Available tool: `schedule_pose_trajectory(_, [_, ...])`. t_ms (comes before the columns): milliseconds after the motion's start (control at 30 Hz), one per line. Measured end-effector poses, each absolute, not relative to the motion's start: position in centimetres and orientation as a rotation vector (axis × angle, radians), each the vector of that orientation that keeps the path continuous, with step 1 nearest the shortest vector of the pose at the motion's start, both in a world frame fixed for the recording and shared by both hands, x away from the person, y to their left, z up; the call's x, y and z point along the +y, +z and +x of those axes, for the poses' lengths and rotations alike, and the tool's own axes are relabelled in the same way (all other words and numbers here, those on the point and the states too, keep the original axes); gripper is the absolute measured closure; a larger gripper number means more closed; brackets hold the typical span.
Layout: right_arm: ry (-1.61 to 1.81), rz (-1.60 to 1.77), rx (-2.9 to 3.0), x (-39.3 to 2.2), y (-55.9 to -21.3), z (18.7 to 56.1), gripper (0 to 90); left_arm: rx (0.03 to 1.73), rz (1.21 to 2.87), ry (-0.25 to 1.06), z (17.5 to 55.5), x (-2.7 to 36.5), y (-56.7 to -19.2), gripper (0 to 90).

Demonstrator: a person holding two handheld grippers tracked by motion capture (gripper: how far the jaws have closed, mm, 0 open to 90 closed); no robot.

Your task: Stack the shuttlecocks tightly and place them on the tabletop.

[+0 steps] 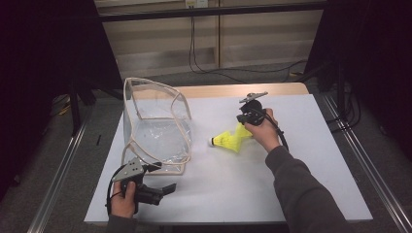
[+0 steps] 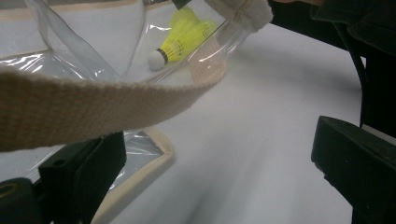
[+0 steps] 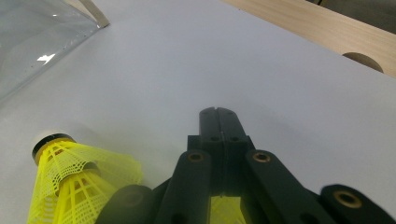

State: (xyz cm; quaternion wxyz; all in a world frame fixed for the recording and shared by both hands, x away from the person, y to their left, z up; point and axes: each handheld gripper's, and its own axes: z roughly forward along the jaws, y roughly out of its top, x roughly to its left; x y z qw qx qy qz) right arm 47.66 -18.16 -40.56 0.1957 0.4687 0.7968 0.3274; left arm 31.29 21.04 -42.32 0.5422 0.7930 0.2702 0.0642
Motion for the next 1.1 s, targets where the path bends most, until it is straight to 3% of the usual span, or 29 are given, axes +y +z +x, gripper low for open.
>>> schedule_pose_trajectory(33, [0.917,1.316,2.236,-18.2,-40.6,47.6,88.2,0.641,1.882,0.151,31.3,21.0,-42.3,3.3])
schedule_pose_trajectory(67, [0.904,1.334,2.23,-18.2,-40.6,47.6,75.8,0.64,1.879,0.149,31.3,21.0,-42.4,3.3])
schedule_pose_trajectory(167, [0.875,1.364,2.226,-18.1,-41.0,47.7,52.7,0.641,1.883,0.151,31.3,21.0,-42.3,3.3])
schedule_pose_trajectory(200, [0.863,1.373,2.215,-18.1,-41.0,47.7,51.2,0.639,1.882,0.149,31.3,21.0,-42.3,3.3])
schedule_pose_trajectory(367, [0.804,1.336,2.237,-17.8,-41.6,47.8,54.4,0.64,1.88,0.146,31.3,21.0,-42.4,3.3])
schedule_pose_trajectory(533, [0.8,1.338,2.225,-18.4,-41.5,47.7,81.0,0.64,1.882,0.147,31.4,21.1,-42.4,3.3])
schedule_pose_trajectory(633, [0.802,1.342,2.22,-19.1,-41.2,47.6,86.3,0.64,1.882,0.147,31.4,21.1,-42.4,3.3])
schedule_pose_trajectory(1100, [0.862,1.29,2.207,-21.2,-38.9,45.5,89.6,0.636,1.883,0.144,31.4,21.0,-42.3,3.3])
